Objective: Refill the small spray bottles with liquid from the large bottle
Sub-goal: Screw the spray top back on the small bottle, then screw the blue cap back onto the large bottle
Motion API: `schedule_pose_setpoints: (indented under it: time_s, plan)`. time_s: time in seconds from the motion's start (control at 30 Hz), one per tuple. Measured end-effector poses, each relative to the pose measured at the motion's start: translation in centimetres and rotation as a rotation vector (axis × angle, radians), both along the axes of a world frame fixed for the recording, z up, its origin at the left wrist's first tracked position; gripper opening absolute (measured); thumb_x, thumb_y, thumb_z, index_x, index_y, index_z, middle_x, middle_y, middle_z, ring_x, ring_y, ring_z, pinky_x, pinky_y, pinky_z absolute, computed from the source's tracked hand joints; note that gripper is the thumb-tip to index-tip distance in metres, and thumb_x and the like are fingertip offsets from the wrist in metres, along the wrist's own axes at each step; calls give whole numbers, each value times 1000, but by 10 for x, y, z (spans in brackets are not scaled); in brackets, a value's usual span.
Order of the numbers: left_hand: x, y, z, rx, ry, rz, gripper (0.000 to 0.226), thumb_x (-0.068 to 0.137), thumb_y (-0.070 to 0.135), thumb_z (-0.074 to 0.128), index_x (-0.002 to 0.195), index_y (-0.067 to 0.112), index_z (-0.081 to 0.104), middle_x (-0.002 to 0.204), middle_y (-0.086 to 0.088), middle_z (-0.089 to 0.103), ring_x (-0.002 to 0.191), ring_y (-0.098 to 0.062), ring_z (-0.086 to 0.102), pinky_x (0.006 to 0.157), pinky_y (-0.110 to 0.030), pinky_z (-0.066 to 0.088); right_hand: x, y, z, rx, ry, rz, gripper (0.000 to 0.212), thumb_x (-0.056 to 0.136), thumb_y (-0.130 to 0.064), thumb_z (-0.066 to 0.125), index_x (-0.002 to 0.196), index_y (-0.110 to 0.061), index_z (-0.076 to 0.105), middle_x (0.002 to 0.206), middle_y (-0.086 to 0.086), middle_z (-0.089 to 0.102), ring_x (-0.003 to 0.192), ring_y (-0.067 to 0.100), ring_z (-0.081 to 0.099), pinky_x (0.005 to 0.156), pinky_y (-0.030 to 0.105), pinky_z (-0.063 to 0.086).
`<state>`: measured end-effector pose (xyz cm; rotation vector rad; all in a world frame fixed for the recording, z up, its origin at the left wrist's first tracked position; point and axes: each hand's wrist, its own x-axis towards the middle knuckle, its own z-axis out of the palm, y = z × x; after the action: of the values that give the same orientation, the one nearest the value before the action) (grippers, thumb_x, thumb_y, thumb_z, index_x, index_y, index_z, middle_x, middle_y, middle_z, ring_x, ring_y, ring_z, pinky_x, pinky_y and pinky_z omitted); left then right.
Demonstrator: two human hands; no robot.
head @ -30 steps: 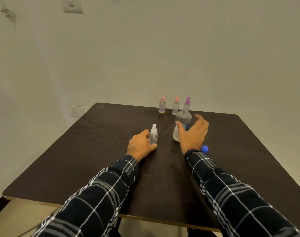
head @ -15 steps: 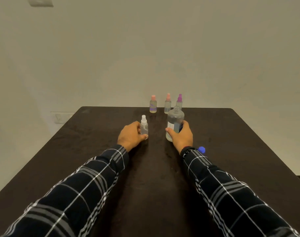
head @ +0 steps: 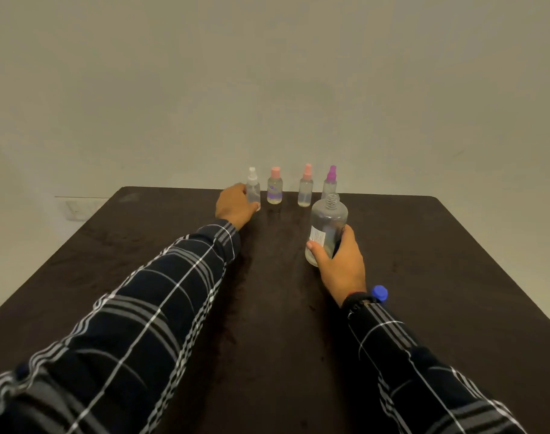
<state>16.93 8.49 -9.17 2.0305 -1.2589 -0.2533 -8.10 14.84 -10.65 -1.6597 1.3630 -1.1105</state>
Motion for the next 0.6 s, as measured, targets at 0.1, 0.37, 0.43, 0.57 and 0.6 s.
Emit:
schedule_pose_setpoints:
  time_s: [0.1, 0.37, 0.43, 0.57, 0.6]
  plan:
    - [10, -18, 1, -2, 1, 29, 35, 82, 26, 80, 111, 11, 66, 111, -10, 69, 101, -30, 66, 88, -39, 54, -2, -1, 0, 3, 6, 3, 55, 89, -30, 73, 136, -27, 44, 124, -15, 52, 107, 2, 49, 90, 22, 42]
    - [18, -42, -6, 24, -30, 62, 42, 82, 34, 80, 116, 14, 65, 115, -10, 68, 102, -31, 65, 89, -41, 54, -2, -3, -4, 6, 10, 16, 58, 90, -30, 72, 139, -29, 41, 129, -15, 52, 116, 5, 51, 92, 21, 41]
    - [18, -43, -10, 45, -65, 69, 41, 83, 37, 79, 115, 16, 65, 114, -10, 69, 100, -31, 66, 87, -42, 55, -2, -4, -4, 10, 17, 14, 58, 89, -31, 71, 138, -29, 41, 135, -12, 53, 119, 5, 52, 92, 21, 41]
    - [18, -44, -14, 52, -112, 82, 47, 83, 39, 78, 121, 16, 62, 116, -10, 69, 105, -32, 65, 89, -44, 55, -1, -4, -2, 24, 25, 16, 58, 89, -31, 72, 138, -28, 41, 135, -11, 53, 117, 5, 52, 93, 21, 41]
    - [17, -44, -15, 61, -112, 91, 56, 82, 41, 80, 127, 16, 59, 120, -11, 68, 110, -33, 63, 91, -45, 55, -1, -4, -1, 24, 24, 17, 58, 89, -31, 72, 138, -28, 41, 133, -12, 53, 113, 3, 51, 92, 21, 41]
